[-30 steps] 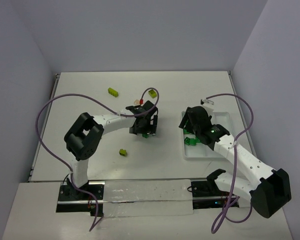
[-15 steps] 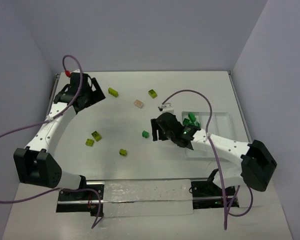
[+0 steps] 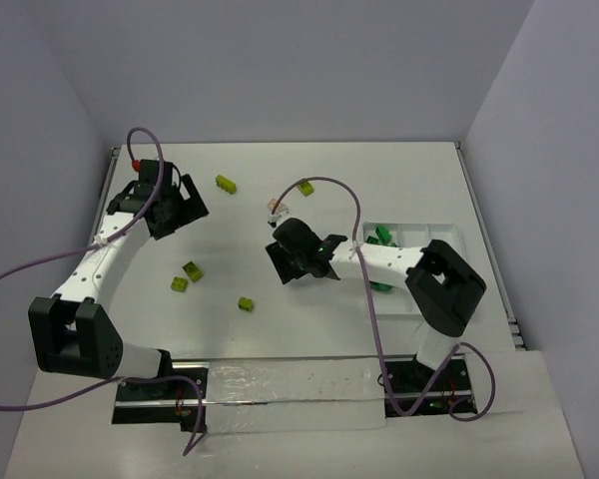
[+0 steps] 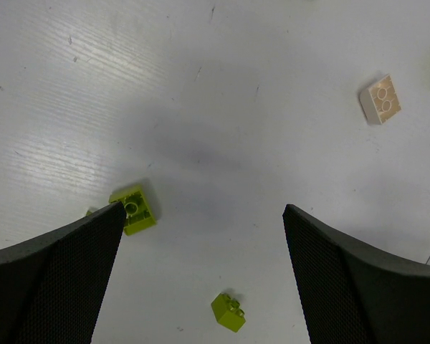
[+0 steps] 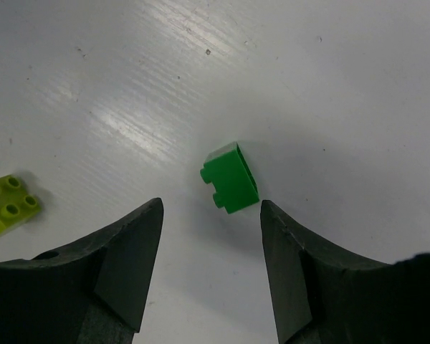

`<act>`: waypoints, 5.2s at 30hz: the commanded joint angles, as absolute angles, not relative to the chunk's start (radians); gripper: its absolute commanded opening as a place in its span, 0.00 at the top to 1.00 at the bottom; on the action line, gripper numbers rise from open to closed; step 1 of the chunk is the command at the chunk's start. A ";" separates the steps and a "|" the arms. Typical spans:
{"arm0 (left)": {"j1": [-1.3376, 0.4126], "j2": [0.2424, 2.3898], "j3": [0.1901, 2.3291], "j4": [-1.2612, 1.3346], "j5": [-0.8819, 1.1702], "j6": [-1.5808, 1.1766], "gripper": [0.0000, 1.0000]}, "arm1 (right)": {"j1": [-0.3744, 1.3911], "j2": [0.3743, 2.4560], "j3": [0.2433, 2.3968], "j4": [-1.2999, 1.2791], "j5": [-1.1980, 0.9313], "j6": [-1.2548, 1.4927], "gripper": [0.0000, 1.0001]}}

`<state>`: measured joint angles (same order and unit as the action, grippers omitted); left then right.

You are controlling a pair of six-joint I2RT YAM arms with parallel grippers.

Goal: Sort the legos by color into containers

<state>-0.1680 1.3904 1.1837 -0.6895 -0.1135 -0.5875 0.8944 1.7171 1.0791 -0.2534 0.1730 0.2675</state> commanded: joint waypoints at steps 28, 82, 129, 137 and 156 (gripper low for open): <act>-0.160 1.350 1.172 -0.675 -0.083 -0.555 0.01 | 0.868 1.684 1.110 -0.203 0.294 0.346 0.87; -0.160 1.358 1.183 -0.669 -0.022 -0.538 0.01 | 0.464 0.832 0.602 -0.618 0.387 0.832 0.21; -0.158 1.301 1.183 -0.690 -0.020 -0.548 0.01 | 0.586 2.486 2.300 -0.611 -0.028 0.345 0.12; -0.158 1.292 1.157 -0.680 -0.013 -0.554 0.01 | 0.586 2.544 2.320 -0.607 -0.066 0.374 0.07; -0.158 1.278 1.128 -0.675 -0.028 -0.558 0.01 | 0.672 2.516 2.253 -0.679 0.173 0.325 0.51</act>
<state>-0.1635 1.3156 1.1379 -0.6905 -0.0250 -0.5464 0.6426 2.5423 2.2646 -0.6552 0.0925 0.3444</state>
